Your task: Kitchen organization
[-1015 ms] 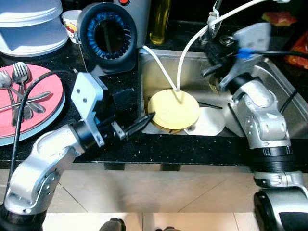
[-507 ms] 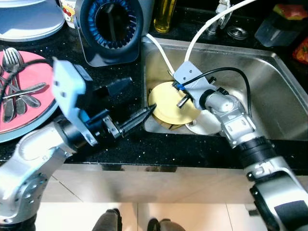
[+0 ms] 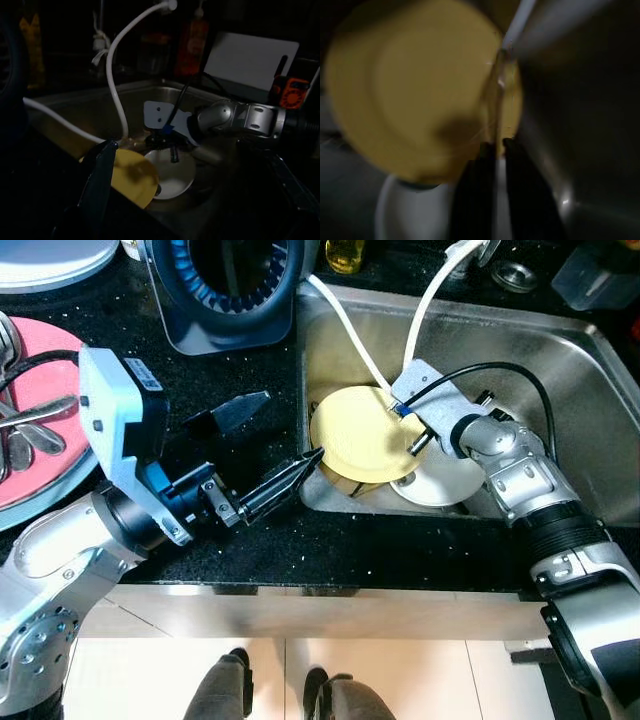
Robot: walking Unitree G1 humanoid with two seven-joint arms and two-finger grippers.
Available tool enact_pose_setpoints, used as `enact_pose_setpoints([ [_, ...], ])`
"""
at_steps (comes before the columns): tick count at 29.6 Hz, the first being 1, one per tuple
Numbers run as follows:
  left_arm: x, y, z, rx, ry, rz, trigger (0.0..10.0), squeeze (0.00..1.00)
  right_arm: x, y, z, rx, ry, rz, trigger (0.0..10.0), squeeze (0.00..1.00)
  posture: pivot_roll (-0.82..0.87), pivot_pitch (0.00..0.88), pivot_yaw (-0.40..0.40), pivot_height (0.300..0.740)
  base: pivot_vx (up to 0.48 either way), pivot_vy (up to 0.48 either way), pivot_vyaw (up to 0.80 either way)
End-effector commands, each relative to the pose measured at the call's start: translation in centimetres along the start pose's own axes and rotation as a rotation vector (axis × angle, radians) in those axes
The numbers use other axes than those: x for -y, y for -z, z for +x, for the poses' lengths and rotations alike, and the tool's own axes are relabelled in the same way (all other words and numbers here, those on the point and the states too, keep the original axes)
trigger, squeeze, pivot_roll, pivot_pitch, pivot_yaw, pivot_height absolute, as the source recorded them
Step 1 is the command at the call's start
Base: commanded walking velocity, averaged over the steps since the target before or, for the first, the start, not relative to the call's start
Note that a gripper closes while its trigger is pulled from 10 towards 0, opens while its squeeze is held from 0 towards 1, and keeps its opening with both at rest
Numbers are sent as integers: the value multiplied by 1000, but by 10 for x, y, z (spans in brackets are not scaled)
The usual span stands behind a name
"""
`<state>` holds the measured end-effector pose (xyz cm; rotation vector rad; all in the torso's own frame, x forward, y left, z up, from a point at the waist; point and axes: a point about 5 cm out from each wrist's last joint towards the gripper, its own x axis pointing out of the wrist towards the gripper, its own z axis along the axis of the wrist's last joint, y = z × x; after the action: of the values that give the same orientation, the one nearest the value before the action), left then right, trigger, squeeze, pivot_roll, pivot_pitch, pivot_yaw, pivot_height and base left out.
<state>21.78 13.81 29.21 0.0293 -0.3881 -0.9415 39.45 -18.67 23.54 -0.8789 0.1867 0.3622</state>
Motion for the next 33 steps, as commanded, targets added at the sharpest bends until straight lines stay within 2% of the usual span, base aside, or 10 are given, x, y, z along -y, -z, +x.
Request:
enact_pose_setpoints([
  [1, 6, -4, 0, -8, 24, 13, 10000, 0, -5, 14, -2, -53, -48, 20, 10000, 1000, 154, 308, -112, 740, 0, 0, 0],
  [4, 6, -4, 0, -9, 21, 14, 10000, 0, -4, 14, -2, -51, -52, 27, 10000, 1000, 154, 308, -112, 740, 0, 0, 0],
  [10, 1, -3, 0, -18, -9, 40, 10000, 0, 17, -18, -11, 225, 12, 240, 10000, 1000, 166, 281, -102, 740, 0, 0, 0],
  [11, -1, -2, 1, -21, -19, 47, 10000, 0, 20, -30, -18, 352, -9, 315, 10000, 1000, 165, 267, -98, 740, 0, 0, 0],
  [12, -4, -2, 1, -18, -35, 54, 10000, 0, 23, -45, -30, 530, -51, 425, 10000, 0, 165, 259, -92, 740, 0, 0, 0],
  [13, -7, -2, 2, -14, -54, 66, 10000, 0, 24, -53, -42, 672, -89, 525, 10000, 0, 163, 247, -89, 740, 0, 0, 0],
  [14, -7, -2, 2, -14, -54, 66, 10000, 0, 24, -53, -42, 672, -89, 525, 10000, 0, 163, 247, -89, 740, 0, 0, 0],
  [16, -13, -3, 5, -1, -88, 84, 10000, 0, 19, -59, -57, 833, -147, 630, 10000, 0, 161, 227, -81, 740, 0, 0, 0],
  [26, -19, -7, 15, 10, -92, 142, 10000, 0, -18, -67, -71, 996, -338, 714, 10000, 0, 165, 177, -65, 740, 0, 0, 538],
  [33, -19, -15, 17, 17, -76, 200, 10000, 0, -25, -70, -87, 1121, -458, 736, 10000, 0, 176, 165, -71, 740, 0, 0, 752],
])
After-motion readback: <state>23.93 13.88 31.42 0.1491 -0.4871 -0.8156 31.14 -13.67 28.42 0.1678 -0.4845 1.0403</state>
